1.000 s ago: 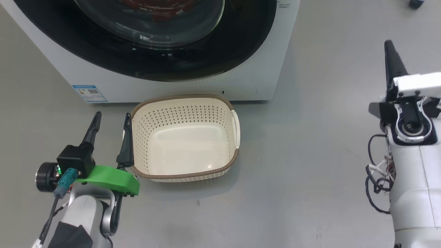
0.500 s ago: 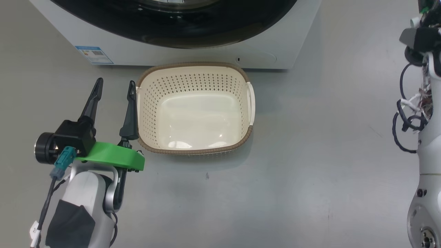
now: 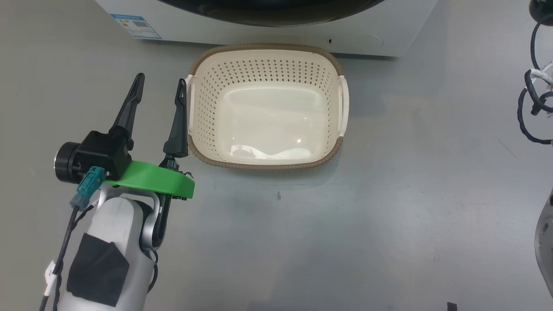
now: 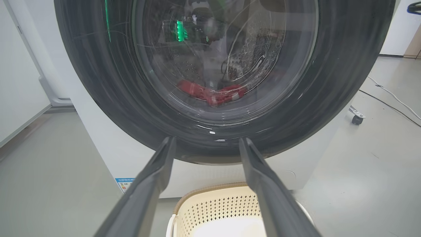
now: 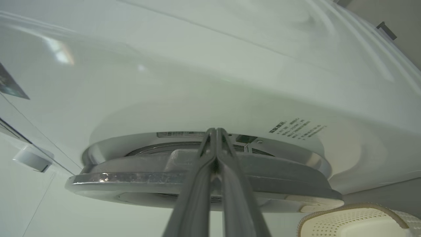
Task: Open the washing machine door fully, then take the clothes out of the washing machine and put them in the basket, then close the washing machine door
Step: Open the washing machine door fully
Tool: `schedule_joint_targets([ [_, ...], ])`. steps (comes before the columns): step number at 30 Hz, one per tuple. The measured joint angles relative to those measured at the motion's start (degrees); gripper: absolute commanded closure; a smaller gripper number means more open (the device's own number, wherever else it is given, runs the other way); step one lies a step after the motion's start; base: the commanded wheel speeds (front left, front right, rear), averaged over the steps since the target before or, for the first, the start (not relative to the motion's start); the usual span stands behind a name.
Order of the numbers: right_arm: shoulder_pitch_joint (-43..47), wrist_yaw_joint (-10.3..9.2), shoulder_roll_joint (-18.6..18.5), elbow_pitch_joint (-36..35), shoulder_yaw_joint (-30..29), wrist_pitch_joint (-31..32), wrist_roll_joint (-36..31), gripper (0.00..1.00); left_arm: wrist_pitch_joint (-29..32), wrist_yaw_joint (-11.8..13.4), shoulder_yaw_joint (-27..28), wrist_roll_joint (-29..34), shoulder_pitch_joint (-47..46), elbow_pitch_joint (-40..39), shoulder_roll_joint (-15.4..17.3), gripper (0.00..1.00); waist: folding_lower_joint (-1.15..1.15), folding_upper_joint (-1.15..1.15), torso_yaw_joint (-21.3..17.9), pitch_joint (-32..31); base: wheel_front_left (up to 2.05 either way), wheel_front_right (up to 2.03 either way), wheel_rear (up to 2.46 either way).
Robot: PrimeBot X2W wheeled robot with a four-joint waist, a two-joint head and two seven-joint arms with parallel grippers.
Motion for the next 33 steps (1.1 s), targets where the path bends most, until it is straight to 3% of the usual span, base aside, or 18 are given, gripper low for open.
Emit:
schedule_joint_targets([
  [17, -5.9, -1.44, -0.92, 4.7, 1.99, 6.19, 0.23, 1.0, 0.0, -0.45, 0.09, 0.53, -1.67, -0.11, -0.64, 0.0, 0.0, 0.0, 4.19, 3.9, 0.0, 0.0, 0.0],
  [33, -7.66, 0.19, -2.49, 8.03, 1.58, 12.11, 3.91, 1.0, 0.0, -0.87, 0.48, 1.08, -2.09, 0.0, -1.29, 0.0, -0.01, 0.0, 4.85, 4.64, 0.0, 0.0, 0.0],
])
